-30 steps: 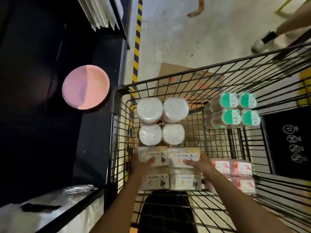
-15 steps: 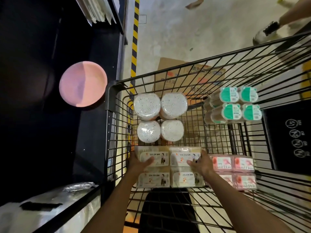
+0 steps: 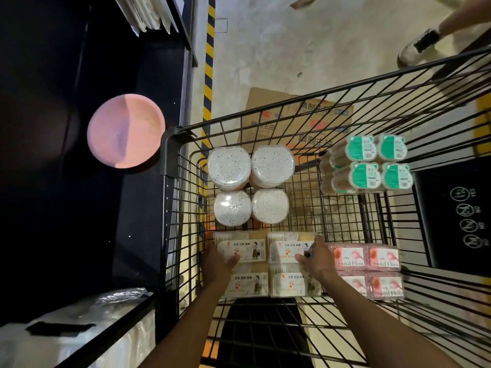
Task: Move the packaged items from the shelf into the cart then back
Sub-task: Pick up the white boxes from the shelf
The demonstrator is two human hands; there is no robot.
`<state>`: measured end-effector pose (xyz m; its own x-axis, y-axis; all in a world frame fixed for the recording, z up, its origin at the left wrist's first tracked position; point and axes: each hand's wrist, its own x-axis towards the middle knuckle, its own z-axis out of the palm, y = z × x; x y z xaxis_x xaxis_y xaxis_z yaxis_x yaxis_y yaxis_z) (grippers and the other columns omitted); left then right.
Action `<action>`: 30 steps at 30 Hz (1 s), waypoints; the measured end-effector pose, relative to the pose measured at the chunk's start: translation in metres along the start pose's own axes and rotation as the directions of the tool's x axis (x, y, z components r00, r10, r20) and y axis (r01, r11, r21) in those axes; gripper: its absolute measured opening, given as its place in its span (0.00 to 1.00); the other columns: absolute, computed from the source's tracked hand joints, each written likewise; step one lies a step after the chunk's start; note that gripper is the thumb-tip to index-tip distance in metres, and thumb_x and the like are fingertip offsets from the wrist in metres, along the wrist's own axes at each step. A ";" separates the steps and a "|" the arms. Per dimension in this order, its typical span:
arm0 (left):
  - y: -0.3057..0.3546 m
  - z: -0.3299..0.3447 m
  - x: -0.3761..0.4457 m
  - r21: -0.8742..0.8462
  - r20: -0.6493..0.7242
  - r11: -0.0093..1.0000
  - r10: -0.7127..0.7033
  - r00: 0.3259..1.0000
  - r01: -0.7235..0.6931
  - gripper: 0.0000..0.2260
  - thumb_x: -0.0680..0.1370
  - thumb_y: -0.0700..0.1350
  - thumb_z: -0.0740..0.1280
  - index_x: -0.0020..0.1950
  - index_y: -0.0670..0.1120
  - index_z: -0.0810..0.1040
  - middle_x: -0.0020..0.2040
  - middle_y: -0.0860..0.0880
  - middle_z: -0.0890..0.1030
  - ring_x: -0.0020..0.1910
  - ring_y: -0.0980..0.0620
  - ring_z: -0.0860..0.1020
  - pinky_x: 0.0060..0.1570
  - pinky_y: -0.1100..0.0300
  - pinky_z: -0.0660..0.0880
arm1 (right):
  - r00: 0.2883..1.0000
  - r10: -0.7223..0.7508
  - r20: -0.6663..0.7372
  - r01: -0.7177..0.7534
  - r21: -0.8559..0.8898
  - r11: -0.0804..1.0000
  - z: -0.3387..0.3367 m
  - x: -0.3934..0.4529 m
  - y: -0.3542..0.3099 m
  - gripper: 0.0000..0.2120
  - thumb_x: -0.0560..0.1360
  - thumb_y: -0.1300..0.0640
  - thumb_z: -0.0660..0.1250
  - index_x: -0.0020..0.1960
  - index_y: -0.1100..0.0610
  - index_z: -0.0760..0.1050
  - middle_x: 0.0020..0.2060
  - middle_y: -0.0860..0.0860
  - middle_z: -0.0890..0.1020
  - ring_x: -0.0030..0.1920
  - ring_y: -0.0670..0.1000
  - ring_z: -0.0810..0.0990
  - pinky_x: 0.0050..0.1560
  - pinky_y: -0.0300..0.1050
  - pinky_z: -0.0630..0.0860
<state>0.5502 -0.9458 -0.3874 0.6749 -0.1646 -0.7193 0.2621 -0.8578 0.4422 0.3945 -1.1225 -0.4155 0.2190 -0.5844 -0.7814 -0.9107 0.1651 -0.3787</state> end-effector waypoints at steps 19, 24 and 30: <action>0.008 -0.012 -0.011 0.148 -0.008 0.987 0.064 0.998 -0.062 0.20 0.74 0.35 0.68 0.64 0.41 0.68 0.61 0.42 0.75 0.59 0.43 0.75 0.51 0.53 0.75 | 0.998 -0.051 -0.019 0.050 -0.087 0.995 0.005 -0.006 0.002 0.27 0.71 0.62 0.72 0.63 0.57 0.62 0.51 0.52 0.77 0.52 0.54 0.78 0.50 0.49 0.78; 0.033 -0.027 -0.040 0.207 -0.042 0.974 0.104 0.994 -0.093 0.18 0.74 0.37 0.66 0.63 0.41 0.69 0.59 0.43 0.75 0.53 0.45 0.76 0.49 0.55 0.75 | 0.994 -0.108 -0.031 0.098 -0.236 0.967 -0.011 -0.030 -0.024 0.09 0.77 0.65 0.62 0.57 0.63 0.70 0.49 0.50 0.71 0.40 0.42 0.68 0.42 0.33 0.67; 0.070 -0.051 -0.100 0.246 0.036 0.915 0.320 0.947 -0.319 0.23 0.79 0.41 0.63 0.73 0.41 0.61 0.70 0.44 0.67 0.70 0.47 0.65 0.68 0.56 0.63 | 0.870 -0.489 0.064 0.491 -0.203 0.847 -0.044 -0.100 -0.082 0.21 0.78 0.63 0.63 0.69 0.63 0.64 0.63 0.56 0.73 0.62 0.54 0.72 0.62 0.38 0.65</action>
<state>0.5359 -0.9643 -0.2577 0.6983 -0.4480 -0.5583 -0.1452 -0.8524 0.5024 0.4323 -1.1124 -0.2849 0.6580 -0.5382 -0.5266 -0.7353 -0.3084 -0.6035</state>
